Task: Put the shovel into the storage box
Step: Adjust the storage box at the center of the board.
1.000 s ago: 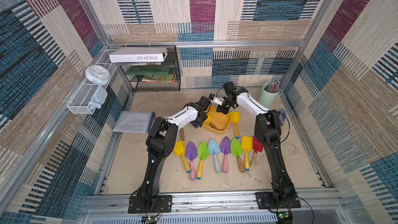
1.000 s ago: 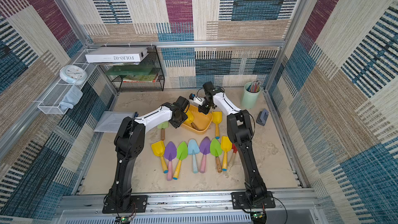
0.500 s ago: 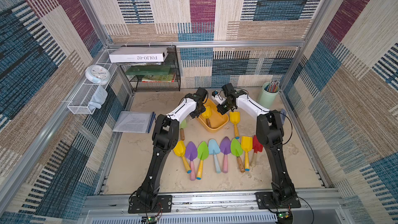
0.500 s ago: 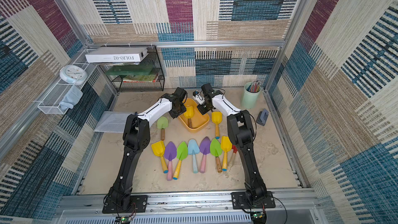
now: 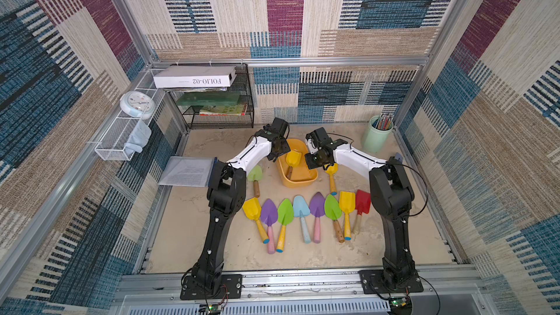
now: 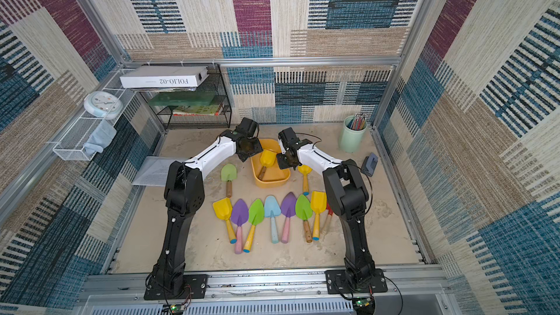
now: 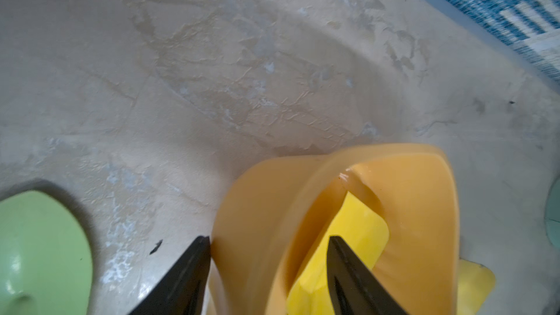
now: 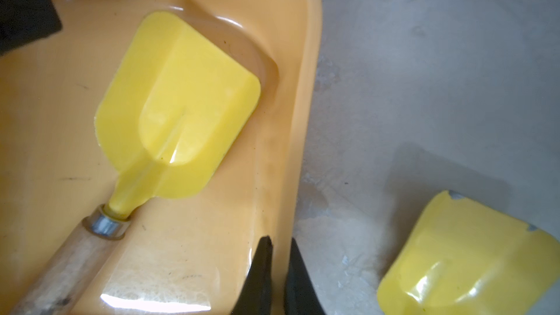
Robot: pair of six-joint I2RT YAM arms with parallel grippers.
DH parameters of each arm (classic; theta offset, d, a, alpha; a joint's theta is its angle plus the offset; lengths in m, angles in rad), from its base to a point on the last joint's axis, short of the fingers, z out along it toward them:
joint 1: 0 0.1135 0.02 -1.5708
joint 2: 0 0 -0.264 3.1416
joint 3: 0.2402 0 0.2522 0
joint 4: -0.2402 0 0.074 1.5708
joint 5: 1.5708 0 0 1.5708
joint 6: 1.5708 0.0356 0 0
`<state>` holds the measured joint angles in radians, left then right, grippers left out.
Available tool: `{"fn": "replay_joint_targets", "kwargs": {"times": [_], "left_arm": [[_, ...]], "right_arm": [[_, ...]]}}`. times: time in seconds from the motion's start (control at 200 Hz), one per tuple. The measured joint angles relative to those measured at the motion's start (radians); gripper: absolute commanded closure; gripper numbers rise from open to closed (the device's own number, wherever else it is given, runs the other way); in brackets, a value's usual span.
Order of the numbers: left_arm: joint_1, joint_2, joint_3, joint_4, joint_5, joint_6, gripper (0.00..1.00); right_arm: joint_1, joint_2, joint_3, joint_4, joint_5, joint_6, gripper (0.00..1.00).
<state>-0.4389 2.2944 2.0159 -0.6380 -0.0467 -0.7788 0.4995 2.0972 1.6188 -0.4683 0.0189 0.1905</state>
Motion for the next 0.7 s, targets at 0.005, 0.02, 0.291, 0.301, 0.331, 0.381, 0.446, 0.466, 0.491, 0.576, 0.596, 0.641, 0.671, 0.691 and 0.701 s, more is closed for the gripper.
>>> {"fn": "replay_joint_targets", "kwargs": {"times": [0.005,0.02,0.291,0.301,0.331,0.381,0.446,0.466,0.491,0.576,0.596,0.641,0.671,0.691,0.701], "left_arm": [[0.000,0.000,-0.001,0.002,0.001,0.001,0.36],[0.000,-0.001,-0.005,0.010,0.005,0.005,0.36],[0.005,-0.001,-0.048,0.085,0.034,0.049,0.36],[0.005,-0.001,-0.049,0.088,0.035,0.049,0.36],[0.007,-0.001,-0.051,0.093,0.038,0.049,0.36],[0.010,-0.001,-0.055,0.101,0.044,0.052,0.36],[0.012,-0.001,-0.058,0.110,0.050,0.054,0.36],[0.012,-0.001,-0.058,0.113,0.052,0.055,0.36],[0.013,-0.001,-0.058,0.115,0.055,0.057,0.36],[0.014,0.005,-0.054,0.131,0.070,0.062,0.36],[0.014,0.008,-0.051,0.135,0.073,0.064,0.36],[0.015,0.016,-0.047,0.136,0.081,0.064,0.36],[0.015,0.021,-0.045,0.137,0.088,0.065,0.36],[0.015,0.025,-0.043,0.136,0.093,0.066,0.36],[0.015,0.027,-0.043,0.136,0.095,0.067,0.36]], "right_arm": [[0.001,-0.002,-0.003,0.003,0.004,0.004,1.00],[0.003,-0.005,-0.008,0.006,0.011,0.010,1.00],[0.027,-0.023,-0.030,0.033,0.095,0.076,1.00],[0.028,-0.023,-0.030,0.033,0.097,0.077,1.00],[0.029,-0.024,-0.031,0.033,0.105,0.082,1.00],[0.033,-0.024,-0.031,0.033,0.114,0.090,1.00],[0.037,-0.029,-0.034,0.033,0.126,0.103,1.00],[0.039,-0.032,-0.037,0.034,0.129,0.108,1.00],[0.040,-0.035,-0.040,0.037,0.135,0.112,1.00],[0.044,-0.040,-0.053,0.040,0.153,0.131,1.00],[0.045,-0.040,-0.055,0.040,0.155,0.136,1.00],[0.045,-0.040,-0.060,0.040,0.160,0.144,1.00],[0.046,-0.040,-0.063,0.040,0.163,0.150,1.00],[0.046,-0.040,-0.064,0.040,0.166,0.153,1.00],[0.046,-0.040,-0.066,0.040,0.168,0.155,1.00]]}}
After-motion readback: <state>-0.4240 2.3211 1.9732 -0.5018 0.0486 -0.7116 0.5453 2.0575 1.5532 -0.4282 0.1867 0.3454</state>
